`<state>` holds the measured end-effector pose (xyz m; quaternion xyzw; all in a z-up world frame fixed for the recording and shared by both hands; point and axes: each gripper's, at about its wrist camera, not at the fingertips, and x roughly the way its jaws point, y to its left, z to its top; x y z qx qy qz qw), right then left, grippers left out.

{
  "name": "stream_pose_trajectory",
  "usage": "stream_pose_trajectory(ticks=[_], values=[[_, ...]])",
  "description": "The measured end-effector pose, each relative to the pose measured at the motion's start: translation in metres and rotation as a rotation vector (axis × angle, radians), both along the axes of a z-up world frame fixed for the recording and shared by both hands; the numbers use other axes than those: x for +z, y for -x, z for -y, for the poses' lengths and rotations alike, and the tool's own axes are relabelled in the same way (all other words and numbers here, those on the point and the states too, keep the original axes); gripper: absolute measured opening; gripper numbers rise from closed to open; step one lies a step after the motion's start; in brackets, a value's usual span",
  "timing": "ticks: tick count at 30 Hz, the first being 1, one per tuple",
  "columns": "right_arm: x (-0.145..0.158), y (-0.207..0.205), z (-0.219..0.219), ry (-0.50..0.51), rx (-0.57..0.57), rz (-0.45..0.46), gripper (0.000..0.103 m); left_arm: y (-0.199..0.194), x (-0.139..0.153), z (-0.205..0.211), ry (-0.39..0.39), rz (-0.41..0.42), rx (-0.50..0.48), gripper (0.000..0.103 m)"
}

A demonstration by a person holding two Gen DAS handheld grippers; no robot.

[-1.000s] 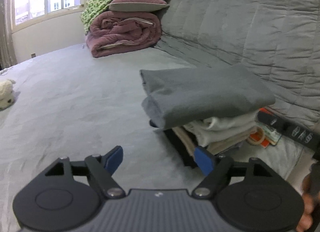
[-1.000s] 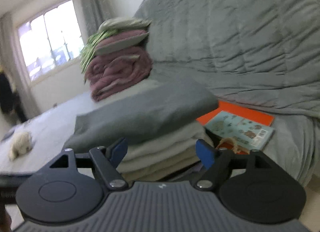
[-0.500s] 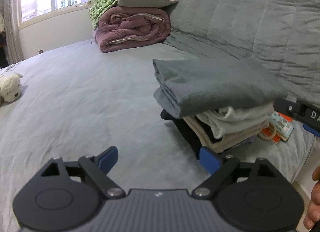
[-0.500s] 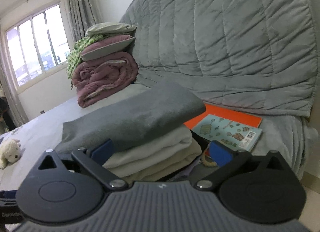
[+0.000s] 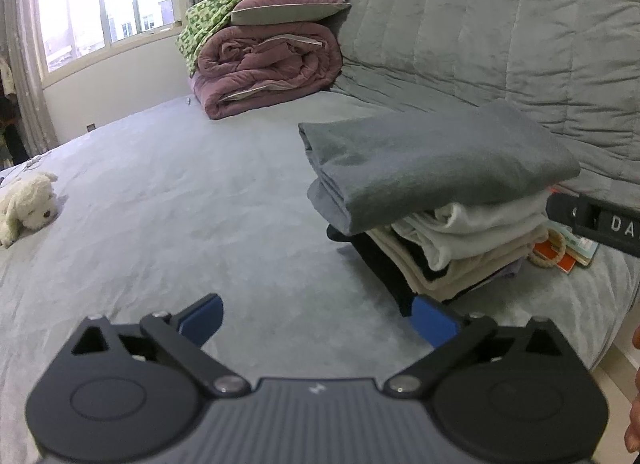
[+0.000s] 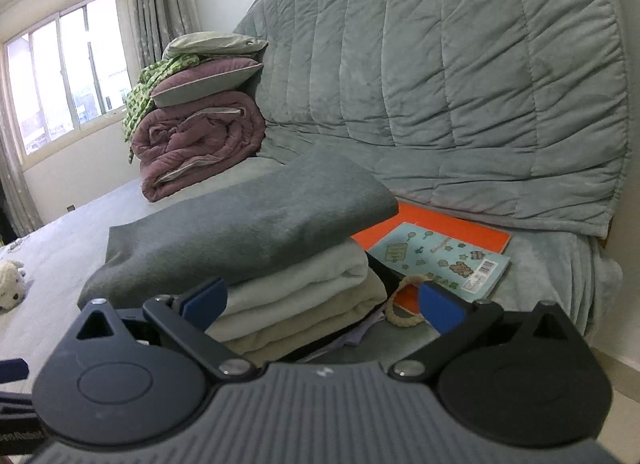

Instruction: Fold clothes

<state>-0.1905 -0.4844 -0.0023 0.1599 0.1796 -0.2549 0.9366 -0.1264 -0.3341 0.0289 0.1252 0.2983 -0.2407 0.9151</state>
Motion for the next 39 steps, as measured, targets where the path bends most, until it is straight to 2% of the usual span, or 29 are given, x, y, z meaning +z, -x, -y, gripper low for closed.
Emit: stream_pose_trajectory(ticks=[24,39], values=[[-0.004,-0.009,-0.010,0.052,0.011,-0.086,0.103,-0.001,-0.008,0.005,-0.059,-0.021,0.000,0.102],[-0.006,-0.011,-0.014,0.077,0.016,-0.114,0.103,0.000,-0.008,0.008,-0.063,-0.022,-0.011,0.102]])
